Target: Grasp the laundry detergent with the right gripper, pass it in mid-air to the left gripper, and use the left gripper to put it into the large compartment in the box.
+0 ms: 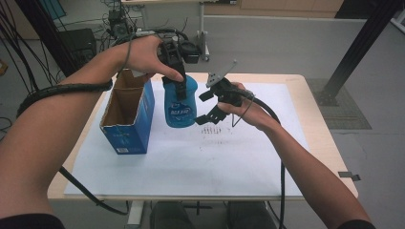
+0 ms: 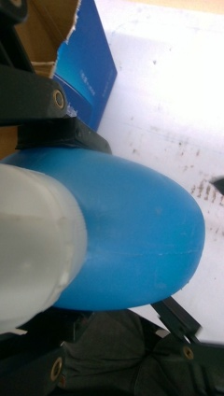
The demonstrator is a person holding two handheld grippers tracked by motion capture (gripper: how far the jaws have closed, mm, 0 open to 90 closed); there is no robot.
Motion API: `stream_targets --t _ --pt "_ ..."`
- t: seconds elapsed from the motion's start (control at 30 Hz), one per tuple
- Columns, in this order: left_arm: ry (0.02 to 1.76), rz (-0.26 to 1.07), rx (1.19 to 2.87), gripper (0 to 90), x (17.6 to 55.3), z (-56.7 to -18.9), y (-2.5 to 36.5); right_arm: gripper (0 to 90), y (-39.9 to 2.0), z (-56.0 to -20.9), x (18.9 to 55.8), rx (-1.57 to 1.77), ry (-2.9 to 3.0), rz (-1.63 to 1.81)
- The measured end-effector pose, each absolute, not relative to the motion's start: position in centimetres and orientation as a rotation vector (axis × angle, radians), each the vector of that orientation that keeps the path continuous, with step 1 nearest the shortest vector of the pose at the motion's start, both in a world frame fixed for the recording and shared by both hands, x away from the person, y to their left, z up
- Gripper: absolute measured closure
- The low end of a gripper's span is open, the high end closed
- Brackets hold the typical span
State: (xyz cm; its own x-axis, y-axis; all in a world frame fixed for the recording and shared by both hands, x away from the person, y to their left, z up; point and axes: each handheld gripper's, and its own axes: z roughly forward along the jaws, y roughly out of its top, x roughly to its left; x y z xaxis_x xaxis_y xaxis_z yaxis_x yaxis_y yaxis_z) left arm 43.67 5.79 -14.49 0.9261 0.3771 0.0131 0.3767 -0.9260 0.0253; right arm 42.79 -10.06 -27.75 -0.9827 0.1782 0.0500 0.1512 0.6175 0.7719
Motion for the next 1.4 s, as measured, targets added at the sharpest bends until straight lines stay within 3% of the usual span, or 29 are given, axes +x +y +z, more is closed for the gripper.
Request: stream_targets --t 0.8,1.4 --pt "1.049 0.153 2.919 36.1 43.9 -8.8 8.9 0.4 -18.8 -27.2 40.8 0.555 2.815 0.794" --pt "1.733 0.223 2.478 36.1 45.8 -3.4 16.1 0.4 -23.0 -27.0 40.2 0.622 2.802 0.77"
